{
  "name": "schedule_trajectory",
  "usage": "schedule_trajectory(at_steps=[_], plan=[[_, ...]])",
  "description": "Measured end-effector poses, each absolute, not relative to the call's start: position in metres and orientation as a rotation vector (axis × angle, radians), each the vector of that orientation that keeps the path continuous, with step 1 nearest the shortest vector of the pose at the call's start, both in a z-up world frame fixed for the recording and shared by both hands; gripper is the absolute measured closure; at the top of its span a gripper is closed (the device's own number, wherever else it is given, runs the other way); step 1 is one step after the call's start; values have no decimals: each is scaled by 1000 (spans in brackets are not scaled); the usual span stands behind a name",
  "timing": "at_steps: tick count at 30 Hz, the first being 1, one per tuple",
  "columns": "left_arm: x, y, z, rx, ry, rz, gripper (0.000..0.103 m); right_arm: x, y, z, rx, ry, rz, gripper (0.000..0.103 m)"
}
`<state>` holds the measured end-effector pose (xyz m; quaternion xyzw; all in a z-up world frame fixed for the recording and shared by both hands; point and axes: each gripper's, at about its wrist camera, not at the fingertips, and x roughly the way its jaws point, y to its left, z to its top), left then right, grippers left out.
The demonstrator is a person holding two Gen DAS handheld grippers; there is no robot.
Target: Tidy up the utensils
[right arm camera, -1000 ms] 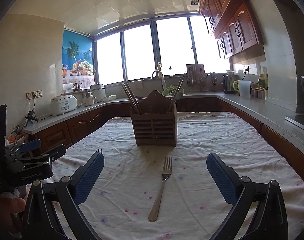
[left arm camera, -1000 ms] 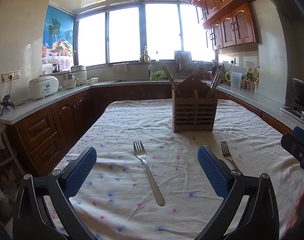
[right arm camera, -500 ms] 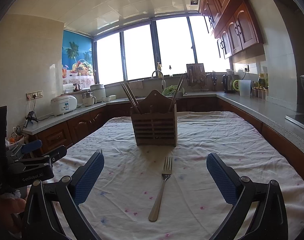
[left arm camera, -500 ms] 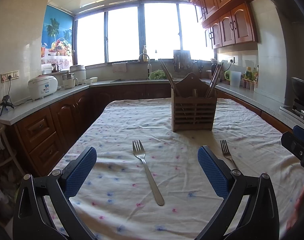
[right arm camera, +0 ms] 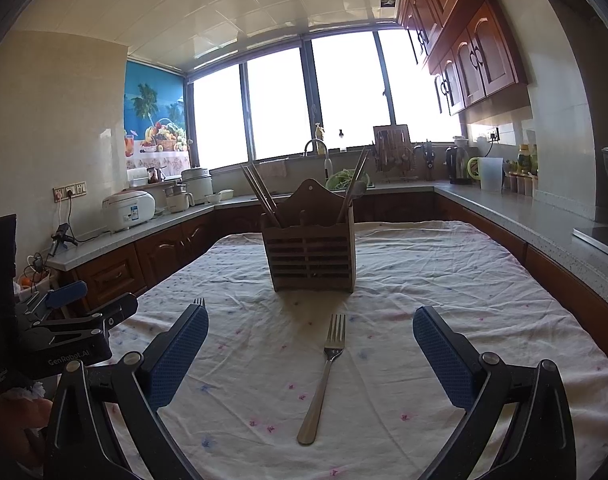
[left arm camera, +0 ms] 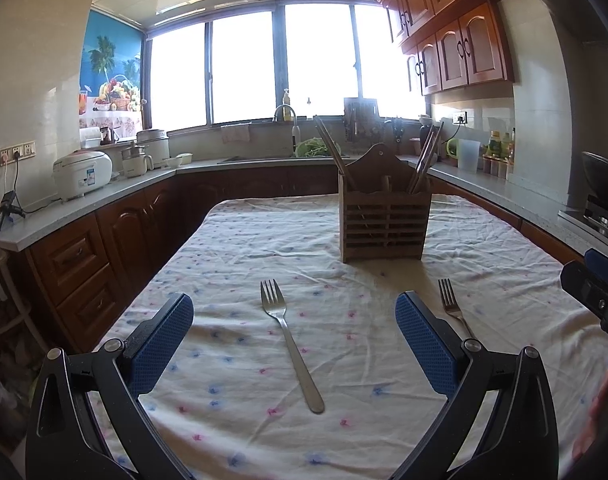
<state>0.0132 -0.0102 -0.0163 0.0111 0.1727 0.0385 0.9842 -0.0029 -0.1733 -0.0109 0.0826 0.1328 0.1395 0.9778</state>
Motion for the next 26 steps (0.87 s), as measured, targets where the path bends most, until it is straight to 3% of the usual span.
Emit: schedule_trajectory(at_steps=[26], plan=[[28, -16, -17, 9, 385, 32, 0, 16, -174, -12, 181, 312, 281, 0]])
